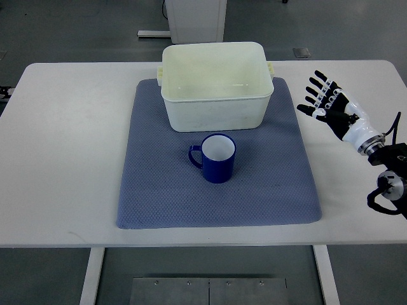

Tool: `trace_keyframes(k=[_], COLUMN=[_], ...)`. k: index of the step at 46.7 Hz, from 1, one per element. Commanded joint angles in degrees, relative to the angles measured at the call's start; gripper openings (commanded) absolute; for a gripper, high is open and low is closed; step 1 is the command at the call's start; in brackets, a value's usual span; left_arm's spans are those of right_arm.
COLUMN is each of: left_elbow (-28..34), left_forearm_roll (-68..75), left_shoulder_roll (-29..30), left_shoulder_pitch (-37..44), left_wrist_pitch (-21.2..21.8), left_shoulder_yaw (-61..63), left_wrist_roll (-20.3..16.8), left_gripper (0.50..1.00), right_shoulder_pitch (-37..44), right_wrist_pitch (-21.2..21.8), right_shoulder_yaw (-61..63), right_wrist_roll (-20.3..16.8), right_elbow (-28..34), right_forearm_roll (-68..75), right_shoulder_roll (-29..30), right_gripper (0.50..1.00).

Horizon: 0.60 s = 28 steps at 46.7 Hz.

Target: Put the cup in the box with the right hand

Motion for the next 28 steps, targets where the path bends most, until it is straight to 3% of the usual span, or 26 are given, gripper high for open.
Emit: trace_keyframes(k=[1,28], left_elbow=[0.0,0.0], left_forearm_roll=[0.0,0.0], left_shoulder_roll=[0.0,0.0], left_shoulder_pitch=[0.0,0.1], left_wrist_pitch=[0.0,0.0], left_shoulder_yaw=[0.0,0.0], left_wrist_roll=[0.0,0.0], left_gripper=[1.000,1.000], right_shoulder_pitch=[0.0,0.0], right_wrist_pitch=[0.0,0.0], right_shoulder_yaw=[-0.1,0.0], right_wrist_roll=[0.0,0.0], right_elbow=[-0.1,-0.3], right_forearm_roll=[0.0,0.0], right_shoulder_roll=[0.1,0.1], right_gripper=[1.000,1.000])
